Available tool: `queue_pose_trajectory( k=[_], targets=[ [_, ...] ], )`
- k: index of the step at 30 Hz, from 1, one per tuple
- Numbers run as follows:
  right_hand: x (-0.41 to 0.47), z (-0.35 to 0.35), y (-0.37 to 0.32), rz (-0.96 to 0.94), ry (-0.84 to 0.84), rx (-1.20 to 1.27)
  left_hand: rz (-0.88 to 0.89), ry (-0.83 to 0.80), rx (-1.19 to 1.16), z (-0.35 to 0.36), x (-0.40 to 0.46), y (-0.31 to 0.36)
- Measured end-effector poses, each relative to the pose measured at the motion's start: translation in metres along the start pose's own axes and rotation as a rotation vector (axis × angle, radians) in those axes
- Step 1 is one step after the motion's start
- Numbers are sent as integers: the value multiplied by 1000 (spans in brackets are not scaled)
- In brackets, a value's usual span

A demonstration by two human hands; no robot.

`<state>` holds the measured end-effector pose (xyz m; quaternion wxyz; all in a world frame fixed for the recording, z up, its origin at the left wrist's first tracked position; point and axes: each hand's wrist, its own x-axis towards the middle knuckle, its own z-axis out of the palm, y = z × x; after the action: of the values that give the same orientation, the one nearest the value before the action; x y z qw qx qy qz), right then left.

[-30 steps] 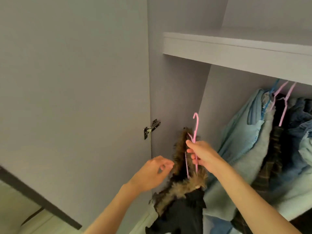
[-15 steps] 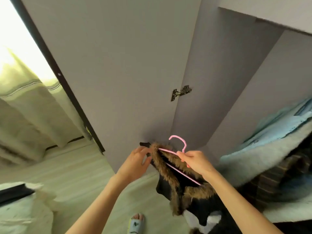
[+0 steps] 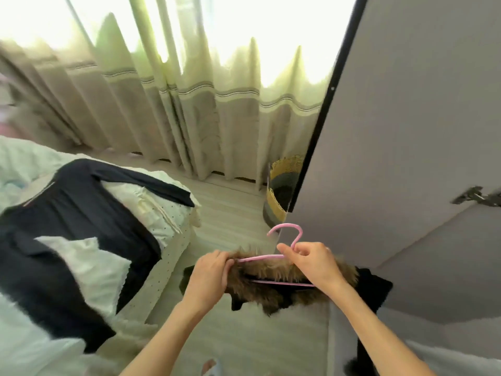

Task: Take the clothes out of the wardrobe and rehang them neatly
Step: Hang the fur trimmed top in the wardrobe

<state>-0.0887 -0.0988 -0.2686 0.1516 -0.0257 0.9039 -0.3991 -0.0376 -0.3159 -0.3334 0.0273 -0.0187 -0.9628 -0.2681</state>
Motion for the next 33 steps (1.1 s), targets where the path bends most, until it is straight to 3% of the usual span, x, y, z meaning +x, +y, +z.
queue_pose_trajectory(
  k=[7,17,21,27,30,33],
  targets=[
    [41,92,-93,-196,-237,11,-197,179,-78,-64,-55,-84],
    [43,207,-197,-693,-583,-52,-635,582,-135,-109,-144,-130],
    [55,231,-221,-973,-462,-121,-789,771,-121,-135,-154,-130],
    [90,262,-254,-1218,-243,-296,-953,1064,0,-172,-188,-128],
    [91,282,-270,-1243,-306,-323,-1009,1139,63,-181,-211,-126],
    [80,305,-290,-1395,-316,-351,-1105,1188,101,-186,-235,-125]
  ],
)
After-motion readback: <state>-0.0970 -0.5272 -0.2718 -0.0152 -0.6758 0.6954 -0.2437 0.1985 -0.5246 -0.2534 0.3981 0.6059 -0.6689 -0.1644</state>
